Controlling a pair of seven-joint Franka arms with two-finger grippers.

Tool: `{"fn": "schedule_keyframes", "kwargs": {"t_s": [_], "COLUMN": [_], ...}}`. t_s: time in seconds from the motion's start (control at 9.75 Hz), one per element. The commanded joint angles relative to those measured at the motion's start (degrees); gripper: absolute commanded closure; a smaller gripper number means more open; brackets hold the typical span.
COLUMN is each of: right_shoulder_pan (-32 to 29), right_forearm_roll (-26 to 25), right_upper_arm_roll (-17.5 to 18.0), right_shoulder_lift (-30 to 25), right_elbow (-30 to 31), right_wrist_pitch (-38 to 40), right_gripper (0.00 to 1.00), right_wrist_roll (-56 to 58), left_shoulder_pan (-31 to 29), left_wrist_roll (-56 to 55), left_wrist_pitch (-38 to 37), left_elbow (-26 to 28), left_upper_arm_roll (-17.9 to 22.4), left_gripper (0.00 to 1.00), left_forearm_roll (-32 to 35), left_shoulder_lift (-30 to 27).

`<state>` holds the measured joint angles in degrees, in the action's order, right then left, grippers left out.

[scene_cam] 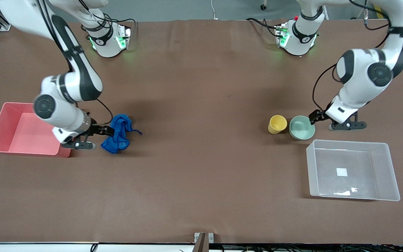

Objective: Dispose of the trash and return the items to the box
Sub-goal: 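Grasp the blue cloth with the right gripper while the left gripper grasps the bowl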

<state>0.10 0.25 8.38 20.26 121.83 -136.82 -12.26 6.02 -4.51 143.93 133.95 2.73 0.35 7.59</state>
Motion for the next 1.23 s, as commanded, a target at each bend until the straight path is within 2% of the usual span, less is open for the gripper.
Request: {"fn": "schedule_keyframes", "kwargs": {"t_s": [0.0, 0.1, 0.21, 0.41, 0.51, 0.62, 0.72, 0.82, 0.92, 1.13], "right_shoulder_pan": [0.16, 0.51, 1.12, 1.48, 1.31, 1.22, 1.13, 0.96, 0.34, -2.99], "right_forearm_roll": [-0.34, -0.34, -0.34, -0.34, -0.34, -0.34, -0.25, -0.25, -0.08, 0.36], "right_upper_arm_roll": [0.24, 0.24, 0.24, 0.24, 0.24, 0.24, 0.32, 0.32, 0.24, -0.46], "right_shoulder_lift": [3.02, 4.07, 4.87, 4.96, 4.96, 4.7, 3.74, 0.08, -3.96, -5.84], "right_elbow": [0.42, 0.51, 0.51, 0.51, 0.42, 0.34, -0.45, -1.76, -7.08, -21.13], "right_wrist_pitch": [-1.34, -1.43, -1.43, -1.25, -0.99, -0.47, 1.89, 7.83, 19.2, 38.3], "right_gripper": [0.02, 0.09, 0.27, 0.83, 0.97, 0.99, 0.99, 0.99, 0.99, 0.99], "right_wrist_roll": [-1.19, -1.19, -1.19, -1.19, -1.28, -1.28, -1.19, -0.93, -0.67, -0.14], "left_shoulder_pan": [0.31, 0.23, 0.22, 0.14, 0.14, 0.14, 0.05, 0.05, 0.05, 0.05], "left_wrist_roll": [-0.05, 0.03, -0.06, -0.06, -0.14, -0.93, 0.11, 0.21, 0.03, 0.38], "left_wrist_pitch": [3.64, 4.34, 4.69, 8.1, 8.99, 8.92, 8.74, 8.74, 8.74, 7.08], "left_elbow": [-0.18, -0.27, -0.27, -0.36, -0.27, -0.09, -0.01, 0.08, 0.26, 1.31], "left_upper_arm_roll": [0.7, 1.48, 1.84, 1.84, 1.84, 1.84, 1.84, 1.84, 1.84, 1.84], "left_gripper": [0.0, 0.0, 0.0, 0.0, 0.05, 0.43, 0.91, 1.0, 1.0, 1.0], "left_forearm_roll": [0.97, 0.97, 0.97, 0.97, 0.97, 0.97, 0.97, 0.97, 0.97, 1.06], "left_shoulder_lift": [7.16, 8.4, 9.19, 12.52, 13.41, 13.25, 13.07, 13.07, 12.81, 9.93]}}
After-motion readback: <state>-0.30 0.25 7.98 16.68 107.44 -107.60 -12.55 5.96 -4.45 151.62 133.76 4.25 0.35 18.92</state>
